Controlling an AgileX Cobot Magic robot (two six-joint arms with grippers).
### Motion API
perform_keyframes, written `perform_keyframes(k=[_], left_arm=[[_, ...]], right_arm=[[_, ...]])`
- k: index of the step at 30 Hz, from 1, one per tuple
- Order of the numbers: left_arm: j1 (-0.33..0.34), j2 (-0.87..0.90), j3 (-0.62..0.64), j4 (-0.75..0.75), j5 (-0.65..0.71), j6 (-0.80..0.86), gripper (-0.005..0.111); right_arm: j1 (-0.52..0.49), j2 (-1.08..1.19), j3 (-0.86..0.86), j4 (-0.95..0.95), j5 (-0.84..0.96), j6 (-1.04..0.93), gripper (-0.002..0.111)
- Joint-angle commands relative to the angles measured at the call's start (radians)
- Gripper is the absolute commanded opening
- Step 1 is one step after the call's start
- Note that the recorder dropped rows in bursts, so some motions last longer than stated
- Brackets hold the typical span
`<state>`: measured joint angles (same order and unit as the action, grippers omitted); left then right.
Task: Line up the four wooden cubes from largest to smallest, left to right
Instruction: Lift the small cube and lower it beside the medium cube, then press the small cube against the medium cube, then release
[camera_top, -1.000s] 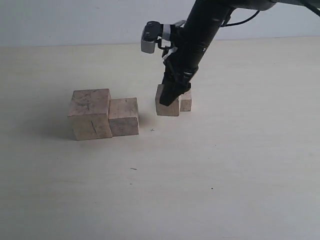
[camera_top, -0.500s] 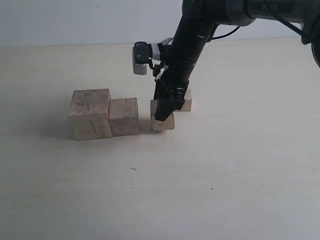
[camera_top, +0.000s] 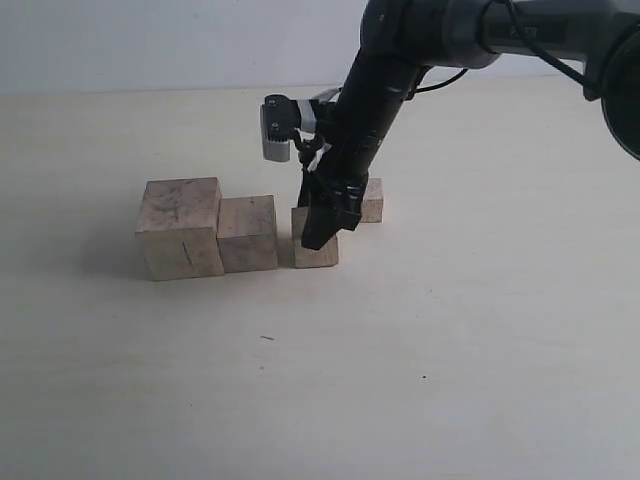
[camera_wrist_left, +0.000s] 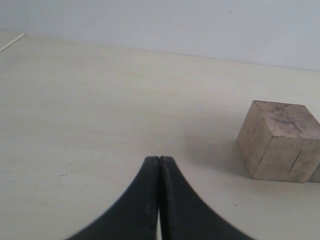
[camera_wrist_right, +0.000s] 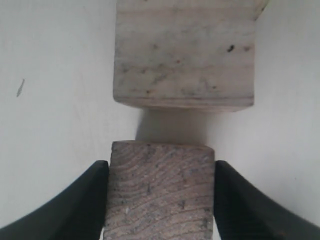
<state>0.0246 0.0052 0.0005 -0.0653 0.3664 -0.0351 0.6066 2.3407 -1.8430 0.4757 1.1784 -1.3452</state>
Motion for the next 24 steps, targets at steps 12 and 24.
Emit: perform_keyframes(k=[12,24], left_arm=[[-0.006,-0.005,0.0,-0.001,-0.009,0.004,0.0],[-0.006,-0.005,0.0,-0.001,-0.009,0.004,0.0]], right_arm=[[-0.002,0.013,0.002,0.062,-0.051,-0.045,0.014],[-0.002,0.013,0.002,0.07,-0.042,-0.067,0.015]])
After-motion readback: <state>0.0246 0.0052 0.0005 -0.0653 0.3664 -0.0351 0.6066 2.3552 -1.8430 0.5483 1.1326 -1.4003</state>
